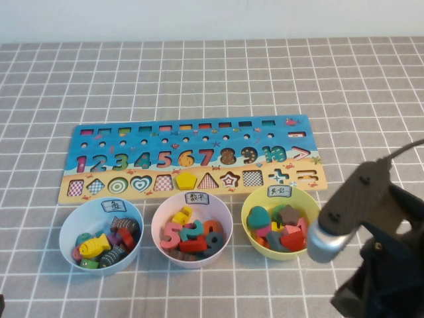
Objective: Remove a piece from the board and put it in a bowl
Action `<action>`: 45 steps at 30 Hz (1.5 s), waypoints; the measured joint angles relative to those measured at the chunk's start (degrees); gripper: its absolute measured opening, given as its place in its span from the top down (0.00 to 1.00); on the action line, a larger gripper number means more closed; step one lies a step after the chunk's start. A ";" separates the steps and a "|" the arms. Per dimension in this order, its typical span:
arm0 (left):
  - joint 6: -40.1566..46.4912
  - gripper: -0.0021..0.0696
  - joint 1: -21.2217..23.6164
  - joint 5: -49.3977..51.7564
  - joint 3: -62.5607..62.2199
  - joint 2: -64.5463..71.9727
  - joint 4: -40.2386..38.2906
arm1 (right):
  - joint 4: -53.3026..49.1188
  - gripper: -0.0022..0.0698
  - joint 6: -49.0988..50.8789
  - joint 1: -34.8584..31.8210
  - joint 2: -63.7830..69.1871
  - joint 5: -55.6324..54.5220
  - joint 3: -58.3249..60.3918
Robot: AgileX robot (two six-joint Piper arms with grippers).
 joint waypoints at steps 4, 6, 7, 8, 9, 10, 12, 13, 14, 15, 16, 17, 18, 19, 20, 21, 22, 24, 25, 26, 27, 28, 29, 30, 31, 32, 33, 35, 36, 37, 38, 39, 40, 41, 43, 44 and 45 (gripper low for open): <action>0.00 0.97 0.00 0.00 0.00 0.00 0.00 | -0.08 0.99 -2.62 0.00 -0.73 2.84 0.27; 0.00 0.97 0.00 0.00 0.00 0.00 0.00 | -0.54 0.99 -3.93 0.00 -0.82 2.97 0.29; 0.00 0.97 0.00 0.00 0.00 0.00 0.00 | -0.83 0.99 -3.96 0.00 -0.82 2.66 0.29; 0.00 0.97 0.00 0.00 0.00 0.00 0.00 | -1.12 0.99 -4.08 0.00 -0.87 2.42 0.39; 0.00 0.97 0.00 0.00 0.00 0.00 0.00 | -1.38 0.99 -4.09 0.00 -0.96 1.85 0.55; 0.00 0.97 0.00 0.00 0.00 0.00 0.00 | -1.94 0.99 -4.09 0.00 -1.09 1.09 0.85; 0.00 0.97 0.00 0.00 0.00 0.00 0.00 | -2.47 0.99 -4.18 -0.85 -2.26 -2.67 2.89; 0.00 0.97 0.00 0.00 0.00 0.00 0.00 | -2.20 0.99 -4.65 -1.97 -3.55 -5.51 4.69; 0.00 0.97 0.00 0.00 0.00 0.00 0.00 | -1.87 0.99 -4.65 -3.62 -4.68 -7.65 6.21; 0.00 0.97 0.00 0.00 0.00 0.00 0.00 | -1.55 0.99 -4.65 -5.71 -6.32 -10.58 8.45; 0.00 0.97 0.00 0.00 0.00 0.00 0.00 | -1.16 0.99 -4.65 -7.61 -8.17 -13.89 10.48; 0.00 0.97 0.00 0.00 0.00 0.00 0.00 | -1.03 0.99 -4.65 -9.16 -9.39 -15.32 12.15; 0.00 0.97 0.00 0.00 0.00 0.00 0.00 | -0.63 0.99 -4.65 -13.06 -12.44 -21.42 16.44; 0.00 0.97 0.00 0.00 0.00 0.00 0.00 | -0.41 0.99 -4.65 -16.06 -14.88 -25.75 19.76; 0.00 0.97 0.00 0.00 0.00 0.00 0.00 | -0.41 0.99 -4.65 -18.54 -16.93 -29.48 23.26; 0.00 0.97 0.00 0.00 0.00 0.00 0.00 | -0.41 0.99 -4.65 -21.04 -19.04 -33.15 25.40; 0.00 0.97 0.00 0.00 0.00 0.00 0.00 | -0.41 0.99 -4.65 -24.68 -22.31 -38.51 30.32; 0.00 0.97 0.00 0.00 0.00 0.00 0.00 | -0.41 0.99 -4.65 -30.24 -27.35 -45.33 36.42; 0.00 0.97 0.00 0.00 0.00 0.00 0.00 | -0.27 0.99 -4.65 -32.23 -30.25 -48.30 38.96; 0.00 0.97 0.00 0.00 0.00 0.00 0.00 | -0.14 0.99 -4.65 -34.48 -33.12 -50.91 41.92; 0.00 0.97 0.00 0.00 0.00 0.00 0.00 | 0.00 0.99 -4.65 -36.53 -35.96 -53.12 44.68; 0.00 0.97 0.00 0.00 0.00 0.00 0.00 | 0.00 0.99 -4.65 -38.39 -38.74 -55.22 47.24; 0.00 0.97 0.00 0.00 0.00 0.00 0.00 | 0.12 0.99 -4.65 -39.74 -40.92 -56.61 49.58; 0.00 0.97 0.00 0.00 0.00 0.00 0.00 | 0.22 0.99 -4.65 -41.29 -43.57 -58.20 51.65; 0.00 0.97 0.00 0.00 0.00 0.00 0.00 | 0.22 0.99 -4.65 -42.69 -46.17 -59.25 53.49; 0.00 0.97 0.00 0.00 0.00 0.00 0.00 | 0.22 0.99 -4.65 -43.71 -48.19 -59.67 54.74; 0.00 0.97 0.00 0.00 0.00 0.00 0.00 | 0.22 0.99 -4.65 -44.90 -50.67 -59.96 56.10; 0.00 0.97 0.00 0.00 0.00 0.00 0.00 | 0.34 0.99 -4.65 -47.04 -55.34 -59.94 58.12; 0.00 0.97 0.00 0.00 0.00 0.00 0.00 | 0.46 0.99 -4.65 -47.97 -57.53 -59.94 58.37; 0.00 0.97 0.00 0.00 0.00 0.00 0.00 | 0.73 0.99 -4.65 -48.61 -59.25 -59.53 58.52; 0.00 0.97 0.00 0.00 0.00 0.00 0.00 | 1.28 0.99 -4.65 -49.33 -61.70 -58.57 58.62; 0.00 0.97 0.00 0.00 0.00 0.00 0.00 | 1.53 0.99 -4.65 -49.69 -63.13 -57.38 58.62; 0.00 0.97 0.00 0.00 0.00 0.00 0.00 | 1.69 0.99 -4.65 -49.83 -64.33 -56.17 58.62; 0.00 0.97 0.00 0.00 0.00 0.00 0.00 | 1.69 0.99 -4.65 -49.89 -64.83 -54.84 58.62; 0.00 0.97 0.00 0.00 0.00 0.00 0.00 | 1.82 0.99 -4.65 -49.98 -65.16 -52.44 58.62; 0.00 0.97 0.00 0.00 0.00 0.00 0.00 | 1.91 0.99 -4.65 -50.12 -65.16 -50.80 58.62; 0.00 0.97 0.00 0.00 0.00 0.00 0.00 | 1.91 0.99 -4.65 -50.12 -65.16 -49.53 58.62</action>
